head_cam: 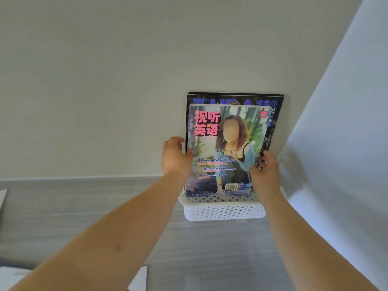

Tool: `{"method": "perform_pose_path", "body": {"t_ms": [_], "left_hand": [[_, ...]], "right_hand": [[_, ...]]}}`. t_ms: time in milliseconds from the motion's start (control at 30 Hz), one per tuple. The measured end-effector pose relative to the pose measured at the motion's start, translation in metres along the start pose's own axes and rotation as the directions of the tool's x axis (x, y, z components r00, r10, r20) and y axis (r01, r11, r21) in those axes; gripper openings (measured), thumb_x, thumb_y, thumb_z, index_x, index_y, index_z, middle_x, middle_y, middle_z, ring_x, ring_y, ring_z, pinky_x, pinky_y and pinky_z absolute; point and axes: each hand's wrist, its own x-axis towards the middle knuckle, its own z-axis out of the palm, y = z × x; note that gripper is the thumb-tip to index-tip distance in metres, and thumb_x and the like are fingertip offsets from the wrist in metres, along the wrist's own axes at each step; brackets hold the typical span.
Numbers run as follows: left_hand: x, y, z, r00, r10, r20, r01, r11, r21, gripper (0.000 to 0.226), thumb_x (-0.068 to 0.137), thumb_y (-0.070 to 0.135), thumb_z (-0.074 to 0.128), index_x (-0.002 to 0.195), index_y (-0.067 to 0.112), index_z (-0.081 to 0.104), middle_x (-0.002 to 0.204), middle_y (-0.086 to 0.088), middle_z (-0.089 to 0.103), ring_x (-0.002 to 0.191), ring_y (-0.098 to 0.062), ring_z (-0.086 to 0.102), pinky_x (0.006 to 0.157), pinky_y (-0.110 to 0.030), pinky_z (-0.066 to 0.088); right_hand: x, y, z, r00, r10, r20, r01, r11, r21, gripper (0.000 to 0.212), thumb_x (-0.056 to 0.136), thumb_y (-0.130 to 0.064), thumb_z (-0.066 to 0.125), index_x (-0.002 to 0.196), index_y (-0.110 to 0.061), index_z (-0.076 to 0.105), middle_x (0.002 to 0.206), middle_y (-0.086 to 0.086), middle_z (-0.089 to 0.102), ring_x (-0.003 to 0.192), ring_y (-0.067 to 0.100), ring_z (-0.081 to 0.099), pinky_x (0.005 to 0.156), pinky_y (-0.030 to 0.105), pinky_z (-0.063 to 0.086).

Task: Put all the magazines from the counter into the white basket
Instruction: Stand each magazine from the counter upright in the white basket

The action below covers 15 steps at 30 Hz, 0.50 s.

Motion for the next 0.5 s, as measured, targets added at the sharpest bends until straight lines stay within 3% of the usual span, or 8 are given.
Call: {"method": "perform_pose_path", "body": {"t_ms": [100, 233, 300, 433, 500], "left_hand": [[-0.001, 0.001, 0.003, 0.998, 0.014, 0.068, -0.014, 1.000, 0.001, 0.056, 0.088, 0.008, 0.050, 0.139, 0.012, 0.026, 0.145, -0.006, 0.033, 0.126, -0.023, 0.042, 0.100, -0.031, 0.037], [-0.004, 0.002, 0.010, 0.985, 0.009, 0.173, -0.007, 1.000, -0.016, 0.051, 0.091, 0.005, 0.036, 0.139, 0.017, 0.025, 0.139, -0.006, 0.045, 0.122, -0.025, 0.047, 0.096, -0.029, 0.039], [-0.004, 0.003, 0.014, 0.987, -0.020, 0.161, 0.020, 1.000, 0.003, 0.052, 0.092, 0.006, 0.034, 0.141, 0.016, 0.022, 0.141, -0.008, 0.043, 0.123, -0.030, 0.046, 0.103, -0.037, 0.040], [-0.005, 0.005, 0.019, 0.990, -0.044, 0.134, 0.044, 0.999, 0.001, 0.051, 0.092, 0.006, 0.031, 0.141, 0.013, 0.022, 0.140, -0.011, 0.044, 0.122, -0.032, 0.047, 0.105, -0.043, 0.039], [-0.005, 0.005, 0.018, 0.988, -0.047, 0.145, 0.048, 0.999, -0.004, 0.051, 0.092, 0.007, 0.031, 0.141, 0.014, 0.020, 0.141, -0.010, 0.043, 0.123, -0.031, 0.046, 0.105, -0.042, 0.039]], "right_hand": [[0.002, 0.002, 0.001, 1.000, 0.011, 0.015, -0.011, 1.000, 0.014, 0.054, 0.080, 0.010, 0.047, 0.132, -0.005, 0.038, 0.135, 0.014, 0.045, 0.120, 0.025, 0.047, 0.086, 0.024, 0.042], [0.006, 0.004, 0.005, 0.995, 0.040, 0.093, -0.038, 0.999, -0.021, 0.058, 0.081, 0.006, 0.046, 0.135, -0.010, 0.034, 0.137, 0.015, 0.041, 0.120, 0.029, 0.046, 0.095, 0.040, 0.046], [0.008, 0.003, 0.007, 0.993, 0.034, 0.113, -0.031, 0.999, -0.034, 0.055, 0.081, 0.003, 0.046, 0.134, -0.009, 0.036, 0.138, 0.017, 0.041, 0.120, 0.032, 0.046, 0.096, 0.046, 0.046], [0.009, 0.005, 0.010, 0.995, 0.023, 0.102, -0.020, 0.999, -0.025, 0.055, 0.080, 0.003, 0.048, 0.132, -0.009, 0.037, 0.135, 0.018, 0.042, 0.113, 0.032, 0.051, 0.069, 0.027, 0.050], [0.011, 0.007, 0.009, 0.994, 0.019, 0.107, -0.016, 1.000, -0.024, 0.056, 0.080, 0.004, 0.049, 0.133, -0.010, 0.037, 0.135, 0.017, 0.042, 0.113, 0.032, 0.051, 0.075, 0.030, 0.051]]}}
